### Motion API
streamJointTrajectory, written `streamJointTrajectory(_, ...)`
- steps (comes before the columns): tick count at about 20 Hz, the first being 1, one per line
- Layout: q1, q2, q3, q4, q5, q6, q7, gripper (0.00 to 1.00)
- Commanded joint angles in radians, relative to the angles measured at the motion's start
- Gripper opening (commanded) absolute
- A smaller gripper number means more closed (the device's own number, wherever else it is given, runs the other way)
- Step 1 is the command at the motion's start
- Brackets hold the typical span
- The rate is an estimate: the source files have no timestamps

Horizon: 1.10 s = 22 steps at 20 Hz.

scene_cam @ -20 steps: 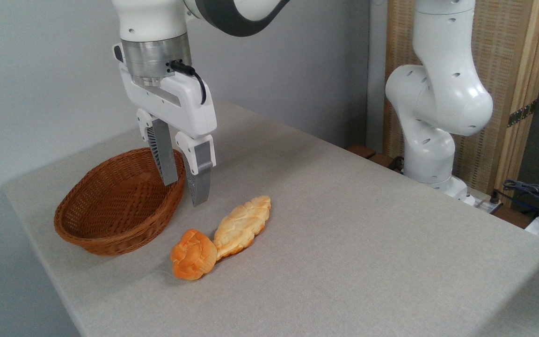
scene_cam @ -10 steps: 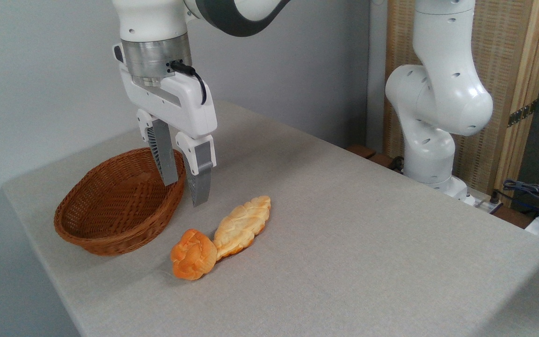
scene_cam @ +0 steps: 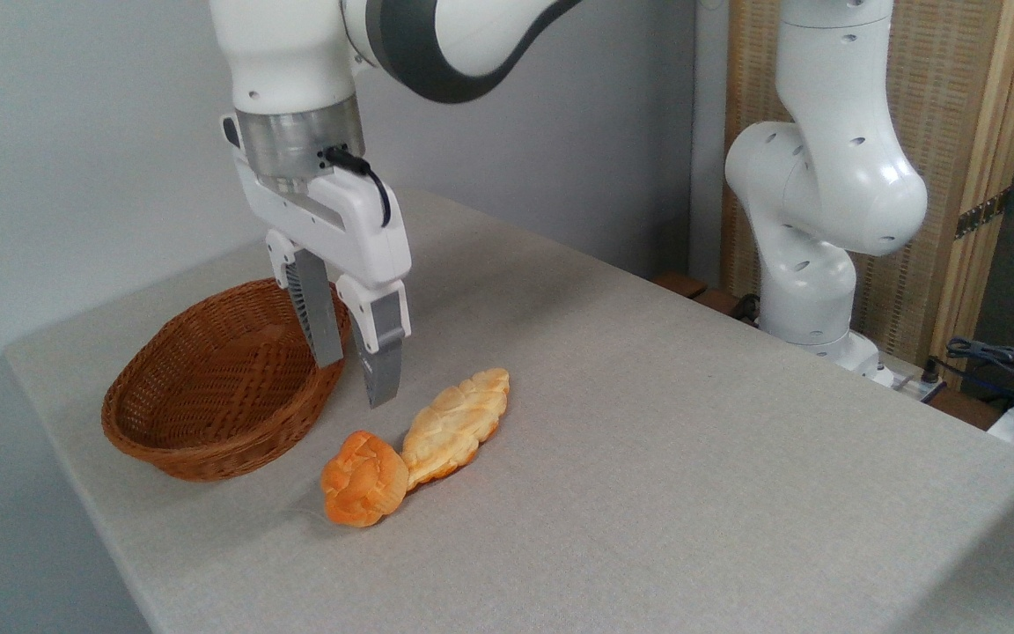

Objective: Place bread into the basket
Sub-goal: 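Lower the open gripper onto the orange bread roll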

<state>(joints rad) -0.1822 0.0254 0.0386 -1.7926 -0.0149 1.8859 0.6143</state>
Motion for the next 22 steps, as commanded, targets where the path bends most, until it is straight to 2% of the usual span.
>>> streamJointTrajectory(1, -0.003, -0.004, 0.006, -0.048, 0.003, 0.064, 0.012, 1.0)
streamJointTrajectory(6, -0.003, 0.03, 0.007, -0.114, 0.013, 0.189, 0.012, 1.0)
streamJointTrajectory(12, -0.003, 0.1, 0.006, -0.116, 0.016, 0.239, 0.028, 1.0)
streamJointTrajectory(16, -0.005, 0.114, 0.004, -0.114, 0.016, 0.242, 0.028, 1.0)
streamJointTrajectory(17, -0.005, 0.114, 0.004, -0.114, 0.016, 0.24, 0.03, 0.96)
streamJointTrajectory(19, -0.005, 0.114, 0.004, -0.113, 0.016, 0.24, 0.03, 0.56)
streamJointTrajectory(20, -0.005, 0.114, 0.004, -0.114, 0.016, 0.24, 0.032, 0.45)
streamJointTrajectory(22, -0.005, 0.114, 0.004, -0.114, 0.016, 0.24, 0.03, 0.43)
